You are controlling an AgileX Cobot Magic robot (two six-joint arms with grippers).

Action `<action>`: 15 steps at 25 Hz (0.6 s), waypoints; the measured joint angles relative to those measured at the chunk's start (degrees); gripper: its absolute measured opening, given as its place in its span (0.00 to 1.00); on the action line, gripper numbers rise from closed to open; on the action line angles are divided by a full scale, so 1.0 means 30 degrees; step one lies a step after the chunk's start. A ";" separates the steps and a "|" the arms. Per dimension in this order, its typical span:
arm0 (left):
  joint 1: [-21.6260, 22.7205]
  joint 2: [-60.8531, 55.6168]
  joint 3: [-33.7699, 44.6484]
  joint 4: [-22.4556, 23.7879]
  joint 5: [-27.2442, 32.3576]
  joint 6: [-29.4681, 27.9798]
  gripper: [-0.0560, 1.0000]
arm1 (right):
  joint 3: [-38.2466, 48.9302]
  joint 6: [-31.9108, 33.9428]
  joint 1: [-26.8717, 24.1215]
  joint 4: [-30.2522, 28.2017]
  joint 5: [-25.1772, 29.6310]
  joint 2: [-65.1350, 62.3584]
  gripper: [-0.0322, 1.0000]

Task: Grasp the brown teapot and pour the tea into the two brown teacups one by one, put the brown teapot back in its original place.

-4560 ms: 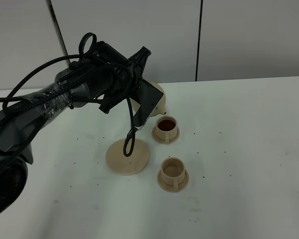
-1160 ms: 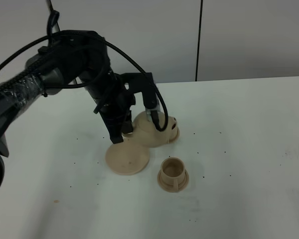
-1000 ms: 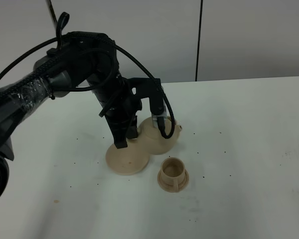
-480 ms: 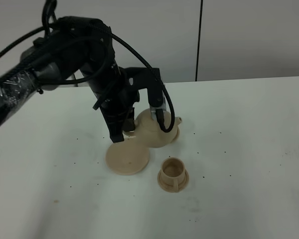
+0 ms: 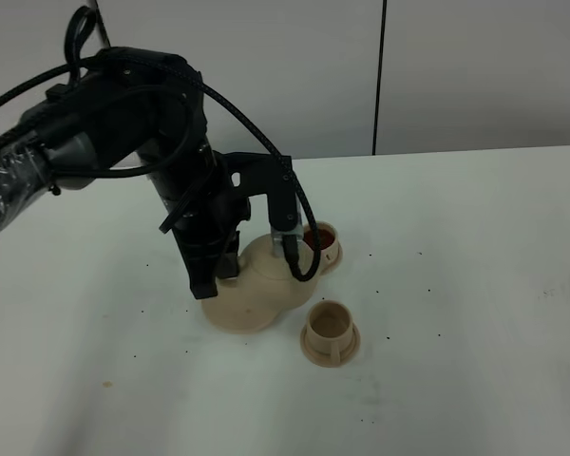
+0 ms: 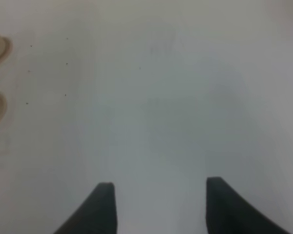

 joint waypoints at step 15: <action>0.0870 -0.2071 0.4177 0.0793 -0.2116 -0.0282 0.21 | 0.0000 0.0000 0.0000 0.0000 0.0000 0.0000 0.43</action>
